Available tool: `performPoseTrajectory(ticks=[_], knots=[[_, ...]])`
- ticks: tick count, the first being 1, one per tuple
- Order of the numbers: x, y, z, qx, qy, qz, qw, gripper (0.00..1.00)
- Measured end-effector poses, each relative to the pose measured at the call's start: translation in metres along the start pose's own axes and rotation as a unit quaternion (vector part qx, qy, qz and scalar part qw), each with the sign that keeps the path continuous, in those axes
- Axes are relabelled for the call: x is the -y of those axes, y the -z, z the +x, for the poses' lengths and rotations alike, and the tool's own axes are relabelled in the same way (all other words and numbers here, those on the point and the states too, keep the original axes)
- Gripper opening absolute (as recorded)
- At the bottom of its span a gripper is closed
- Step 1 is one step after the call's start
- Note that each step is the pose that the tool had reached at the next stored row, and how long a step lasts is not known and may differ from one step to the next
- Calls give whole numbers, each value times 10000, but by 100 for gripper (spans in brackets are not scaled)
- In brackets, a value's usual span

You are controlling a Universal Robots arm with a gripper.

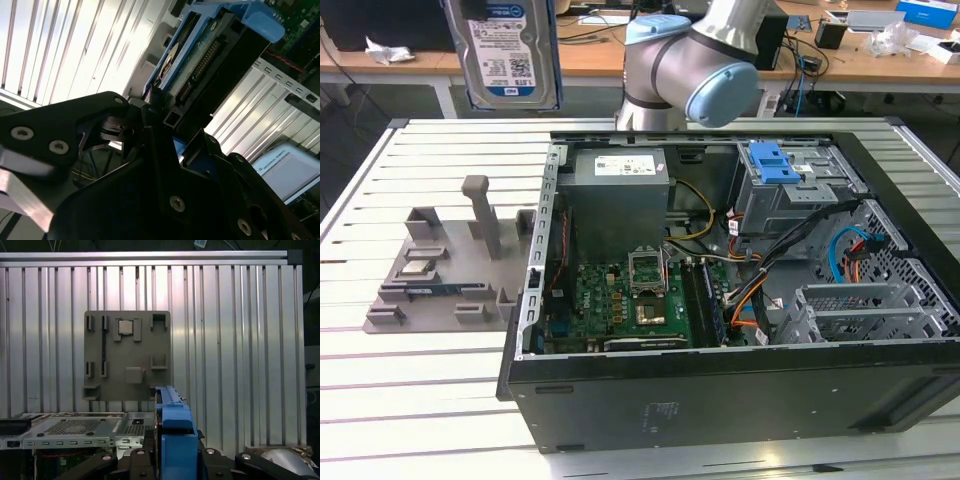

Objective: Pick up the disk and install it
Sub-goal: 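Pick up the disk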

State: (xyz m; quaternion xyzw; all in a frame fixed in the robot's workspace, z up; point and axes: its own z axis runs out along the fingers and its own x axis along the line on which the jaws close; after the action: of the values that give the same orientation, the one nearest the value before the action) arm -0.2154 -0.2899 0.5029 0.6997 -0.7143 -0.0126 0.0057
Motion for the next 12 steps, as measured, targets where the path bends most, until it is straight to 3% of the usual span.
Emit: performPoseTrajectory(ticks=[3,9,12], knots=[[142,4,-3,0,0,-1,10000,37],[595,14,-13,0,-1,-4,10000,37],[719,18,-15,0,-1,-5,10000,37]])
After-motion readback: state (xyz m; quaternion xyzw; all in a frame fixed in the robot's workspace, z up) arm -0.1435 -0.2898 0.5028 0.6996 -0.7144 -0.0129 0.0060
